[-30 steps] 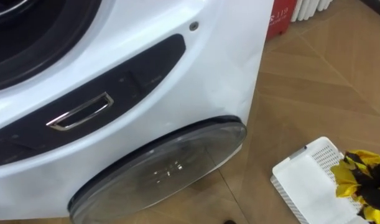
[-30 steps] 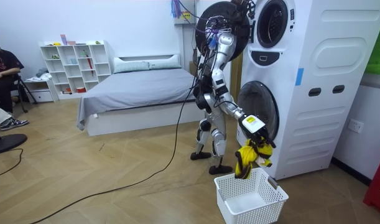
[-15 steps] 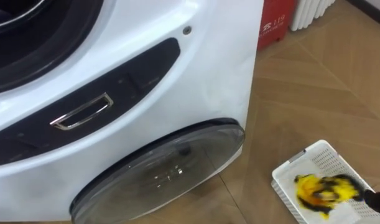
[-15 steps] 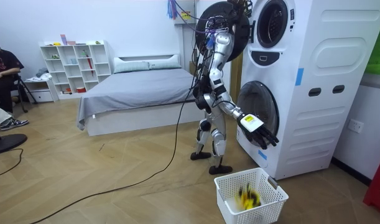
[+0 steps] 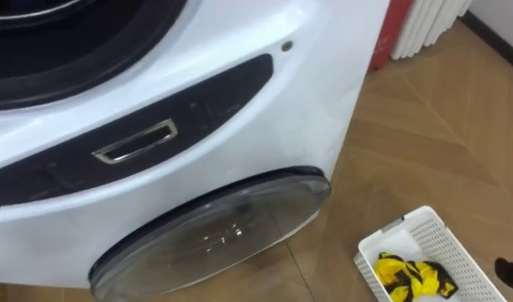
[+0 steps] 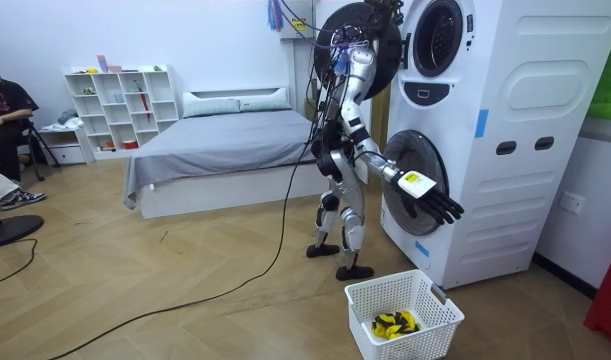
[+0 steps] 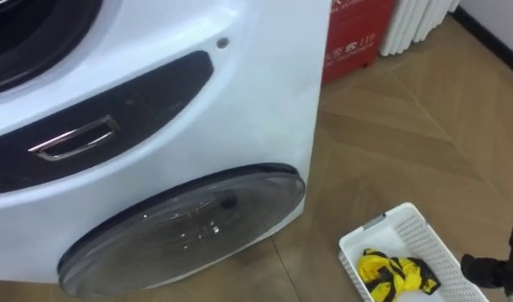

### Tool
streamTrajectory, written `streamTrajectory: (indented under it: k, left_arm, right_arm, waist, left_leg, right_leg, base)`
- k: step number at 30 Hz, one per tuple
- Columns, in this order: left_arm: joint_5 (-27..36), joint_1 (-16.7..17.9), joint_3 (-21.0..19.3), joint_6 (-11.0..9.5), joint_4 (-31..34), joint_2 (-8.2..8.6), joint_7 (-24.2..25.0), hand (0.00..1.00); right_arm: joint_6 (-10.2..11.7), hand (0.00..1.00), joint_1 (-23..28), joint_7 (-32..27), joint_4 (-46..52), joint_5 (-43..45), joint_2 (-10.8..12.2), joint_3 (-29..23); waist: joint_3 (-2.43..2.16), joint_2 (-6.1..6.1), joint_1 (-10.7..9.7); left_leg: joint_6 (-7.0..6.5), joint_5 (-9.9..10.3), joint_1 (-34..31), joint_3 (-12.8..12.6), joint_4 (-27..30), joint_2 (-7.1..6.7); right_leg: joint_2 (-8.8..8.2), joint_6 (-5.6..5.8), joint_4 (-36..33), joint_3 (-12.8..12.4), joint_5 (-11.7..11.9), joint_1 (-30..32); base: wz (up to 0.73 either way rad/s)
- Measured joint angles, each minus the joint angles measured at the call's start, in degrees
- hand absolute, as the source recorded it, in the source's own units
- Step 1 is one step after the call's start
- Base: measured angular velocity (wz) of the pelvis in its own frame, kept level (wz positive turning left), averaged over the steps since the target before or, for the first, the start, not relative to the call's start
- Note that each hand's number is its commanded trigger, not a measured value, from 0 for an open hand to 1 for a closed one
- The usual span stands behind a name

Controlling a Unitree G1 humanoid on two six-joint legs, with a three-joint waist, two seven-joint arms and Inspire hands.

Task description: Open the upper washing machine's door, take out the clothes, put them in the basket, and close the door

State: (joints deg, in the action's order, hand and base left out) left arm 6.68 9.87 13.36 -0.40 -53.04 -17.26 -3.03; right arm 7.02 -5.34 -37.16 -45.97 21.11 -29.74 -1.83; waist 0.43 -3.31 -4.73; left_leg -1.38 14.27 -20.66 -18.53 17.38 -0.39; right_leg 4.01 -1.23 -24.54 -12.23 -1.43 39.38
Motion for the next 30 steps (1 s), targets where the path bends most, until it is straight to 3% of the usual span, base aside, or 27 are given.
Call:
streamTrajectory:
  k: [5,11,17,21,24,30]
  left_arm:
    - [0.32,0.14,-0.33,0.04,-0.07,0.0,0.12,0.0]
    - [0.63,0.62,-0.19,-0.04,-0.21,0.33,0.24,0.0]
    - [0.5,0.77,-0.46,-1.58,-2.67,2.43,-0.25,0.0]
    - [-0.02,0.71,-1.97,-2.53,-2.57,4.96,-0.57,0.0]
    - [0.08,0.8,-1.99,-2.69,-2.76,5.03,-1.51,0.0]
    - [-0.22,0.91,-3.41,-2.67,-3.3,6.01,-3.15,0.0]
  right_arm:
    - [0.02,0.0,0.66,1.71,0.35,0.48,1.77,0.05]
    - [-0.15,0.0,4.49,4.36,1.14,-1.3,4.57,3.02]
    - [-0.12,0.0,9.87,9.84,-1.81,-4.89,9.45,7.78]
    - [-0.23,0.0,11.87,15.35,-3.35,-7.9,12.71,9.9]
    - [-0.31,0.0,11.59,17.8,-6.47,-10.11,14.65,12.12]
    - [-1.42,0.0,11.53,22.25,-10.18,-11.85,16.57,14.7]
  waist:
    - [-0.01,-0.08,0.45]
    - [-0.06,-0.39,0.7]
    - [-0.01,-0.12,2.3]
    - [0.0,0.58,3.66]
    - [-0.01,1.6,4.0]
    - [-0.08,3.08,6.64]
  left_leg:
    - [-0.01,0.02,2.06,0.37,-1.11,0.34]
    - [0.76,0.47,7.06,2.95,-2.21,1.73]
    - [1.54,-0.04,14.35,6.48,-6.13,2.81]
    - [1.68,-0.19,17.67,7.87,-6.92,3.25]
    - [1.68,-0.19,20.85,7.95,-7.21,3.65]
    - [1.68,-0.18,24.59,9.52,-7.95,3.75]
  right_leg:
    - [0.0,0.19,0.95,0.73,-0.22,-2.59]
    - [0.2,-1.03,3.07,3.66,-0.84,-8.81]
    - [0.8,-1.9,6.87,7.06,-1.57,-17.14]
    - [0.44,-1.87,9.39,9.42,-1.98,-22.04]
    - [0.29,-1.72,11.65,11.02,-2.07,-26.48]
    - [-0.03,-1.36,15.04,12.97,-2.15,-32.57]
  base:
    - [0.05]
    - [0.15]
    - [0.23]
    - [0.32]
    - [0.29]
    - [0.21]
